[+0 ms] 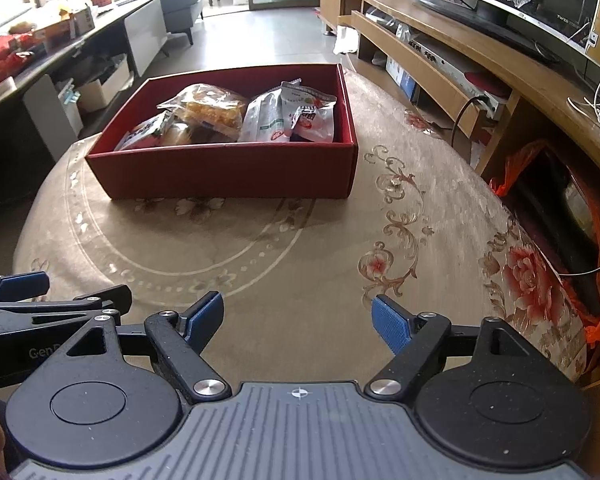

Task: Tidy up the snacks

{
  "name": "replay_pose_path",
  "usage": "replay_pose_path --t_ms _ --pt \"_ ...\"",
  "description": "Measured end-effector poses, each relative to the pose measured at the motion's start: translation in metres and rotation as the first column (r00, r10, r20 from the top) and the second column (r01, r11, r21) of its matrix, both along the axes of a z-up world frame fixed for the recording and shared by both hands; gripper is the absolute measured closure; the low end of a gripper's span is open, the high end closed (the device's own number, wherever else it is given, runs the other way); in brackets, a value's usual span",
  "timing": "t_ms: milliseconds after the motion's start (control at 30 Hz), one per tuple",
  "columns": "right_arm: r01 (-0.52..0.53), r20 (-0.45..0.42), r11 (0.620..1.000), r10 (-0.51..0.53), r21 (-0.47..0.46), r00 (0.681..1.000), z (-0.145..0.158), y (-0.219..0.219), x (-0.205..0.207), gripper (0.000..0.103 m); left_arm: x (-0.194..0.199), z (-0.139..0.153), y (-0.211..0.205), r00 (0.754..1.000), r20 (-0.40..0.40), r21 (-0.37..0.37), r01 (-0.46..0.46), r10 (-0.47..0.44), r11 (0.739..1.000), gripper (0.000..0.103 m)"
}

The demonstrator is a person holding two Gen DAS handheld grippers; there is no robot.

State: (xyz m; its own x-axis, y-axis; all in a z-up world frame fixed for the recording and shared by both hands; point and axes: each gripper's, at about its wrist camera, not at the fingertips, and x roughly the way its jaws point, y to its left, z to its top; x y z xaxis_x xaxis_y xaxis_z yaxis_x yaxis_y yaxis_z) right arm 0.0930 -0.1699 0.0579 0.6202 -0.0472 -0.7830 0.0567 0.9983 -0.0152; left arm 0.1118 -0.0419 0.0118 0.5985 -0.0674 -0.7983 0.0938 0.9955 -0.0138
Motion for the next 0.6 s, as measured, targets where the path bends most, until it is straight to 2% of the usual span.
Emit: replay_pose_path --t_ms 167,600 --pt "-0.006 -0.003 1.000 0.006 -0.002 1.000 -0.001 0.002 -0.006 0.017 -0.007 -0.002 0.001 1.000 -0.002 0.008 -0.004 0.004 1.000 0.023" --pt "-0.020 -0.001 1.000 0.020 -0.001 1.000 -0.002 0.007 -0.015 0.017 -0.022 0.001 0.003 0.998 0.057 0.034 -0.012 0.010 0.999 0.023"
